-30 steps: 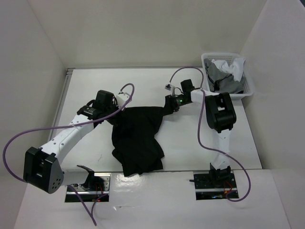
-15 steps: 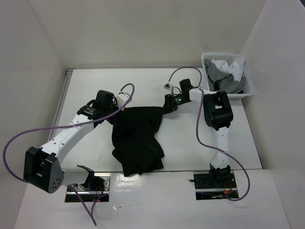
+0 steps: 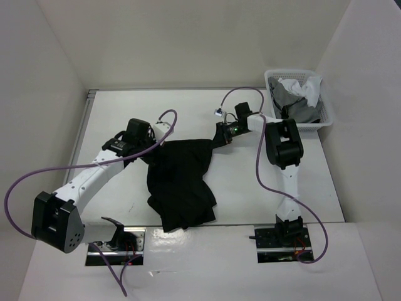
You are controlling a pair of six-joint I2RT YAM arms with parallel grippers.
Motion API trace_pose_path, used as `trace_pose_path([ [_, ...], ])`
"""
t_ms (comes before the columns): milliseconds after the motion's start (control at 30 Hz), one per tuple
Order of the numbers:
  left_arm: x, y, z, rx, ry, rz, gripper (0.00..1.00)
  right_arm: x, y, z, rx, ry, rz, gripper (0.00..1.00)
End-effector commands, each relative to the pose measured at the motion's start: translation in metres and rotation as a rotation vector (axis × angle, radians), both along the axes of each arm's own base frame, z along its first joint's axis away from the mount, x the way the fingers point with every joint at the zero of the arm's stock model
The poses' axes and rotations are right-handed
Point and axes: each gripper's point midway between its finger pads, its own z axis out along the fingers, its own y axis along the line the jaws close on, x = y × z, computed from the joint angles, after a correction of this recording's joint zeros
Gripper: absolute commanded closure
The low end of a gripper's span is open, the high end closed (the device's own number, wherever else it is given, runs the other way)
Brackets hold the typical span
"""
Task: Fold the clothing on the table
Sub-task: Flatten the skirt out
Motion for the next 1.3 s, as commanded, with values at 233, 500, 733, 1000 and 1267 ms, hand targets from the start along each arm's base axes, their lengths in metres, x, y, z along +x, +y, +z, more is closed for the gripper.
trace_pose_path([
  [233, 0.004, -0.007, 0.004, -0.026, 0.001, -0.018, 1.0, 0.001, 0.015, 0.008, 0.041, -0.008, 0.05, 0.74],
  [500, 0.007, -0.006, 0.014, -0.025, -0.034, -0.019, 1.0, 0.012, 0.01, 0.049, -0.016, -0.124, 0.013, 0.98],
  [733, 0.015, -0.005, 0.058, -0.049, -0.148, -0.004, 1.0, 0.019, -0.011, 0.146, -0.126, -0.35, -0.153, 1.0],
  [1000, 0.016, 0.0, 0.142, -0.109, -0.345, 0.039, 1.0, -0.007, -0.045, 0.235, -0.191, -0.575, -0.338, 1.0],
  [1267, 0.004, 0.007, 0.222, -0.173, -0.544, 0.044, 1.0, -0.041, -0.064, 0.297, -0.272, -0.781, -0.432, 1.0],
])
